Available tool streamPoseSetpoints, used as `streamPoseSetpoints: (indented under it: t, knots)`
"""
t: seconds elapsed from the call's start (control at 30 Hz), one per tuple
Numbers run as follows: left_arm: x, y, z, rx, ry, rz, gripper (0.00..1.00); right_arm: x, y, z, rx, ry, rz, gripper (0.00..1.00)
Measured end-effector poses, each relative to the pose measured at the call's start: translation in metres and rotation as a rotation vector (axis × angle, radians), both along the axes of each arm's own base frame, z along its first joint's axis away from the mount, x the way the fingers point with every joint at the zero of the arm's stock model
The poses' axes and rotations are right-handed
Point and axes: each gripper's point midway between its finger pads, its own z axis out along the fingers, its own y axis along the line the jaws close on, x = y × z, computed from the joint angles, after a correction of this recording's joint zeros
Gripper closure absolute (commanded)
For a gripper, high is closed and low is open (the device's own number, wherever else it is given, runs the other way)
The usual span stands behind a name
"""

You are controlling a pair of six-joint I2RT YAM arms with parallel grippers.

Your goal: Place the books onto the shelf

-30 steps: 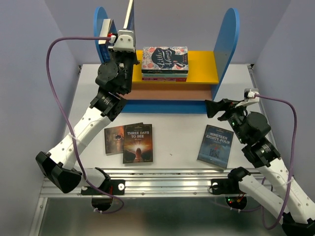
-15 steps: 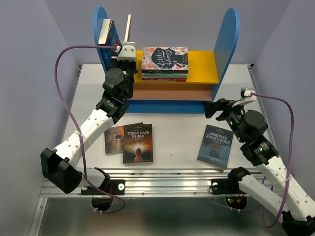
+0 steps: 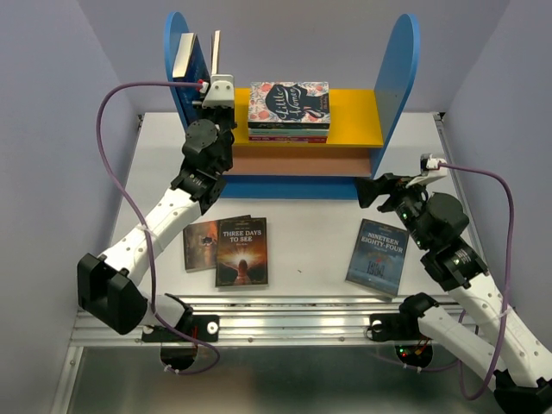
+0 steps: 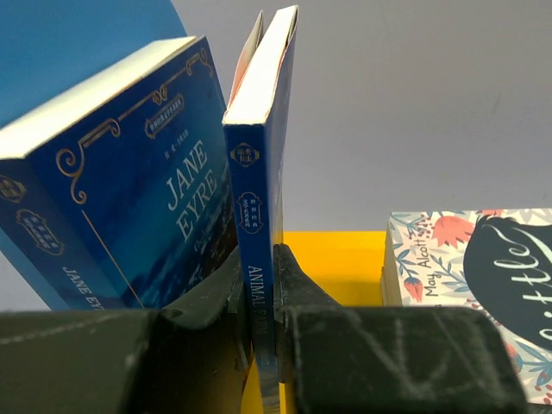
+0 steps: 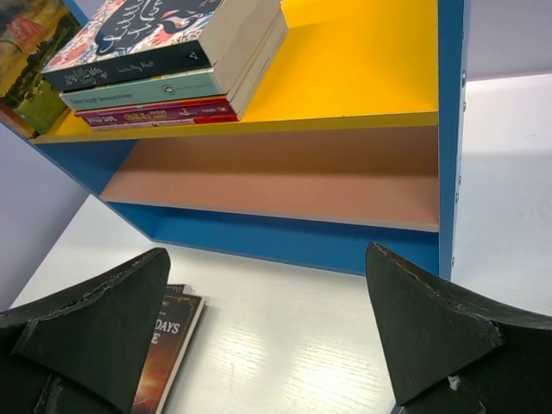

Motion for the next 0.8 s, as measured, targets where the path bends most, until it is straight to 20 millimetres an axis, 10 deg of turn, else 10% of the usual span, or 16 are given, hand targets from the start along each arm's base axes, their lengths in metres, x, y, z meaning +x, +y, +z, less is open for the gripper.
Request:
streamPoseSetpoints:
  t: [0.57,0.8]
  knots:
    - [0.006,0.011,-0.015,0.007,0.012,0.033,0.99,0.001,0.011,-0.007,0.005,0.03,0.05,0.0]
    - [0.007,0.016,-0.015,-0.009,0.012,0.057,0.73,0.002,0.016,-0.011,0.0,0.042,0.07,0.0]
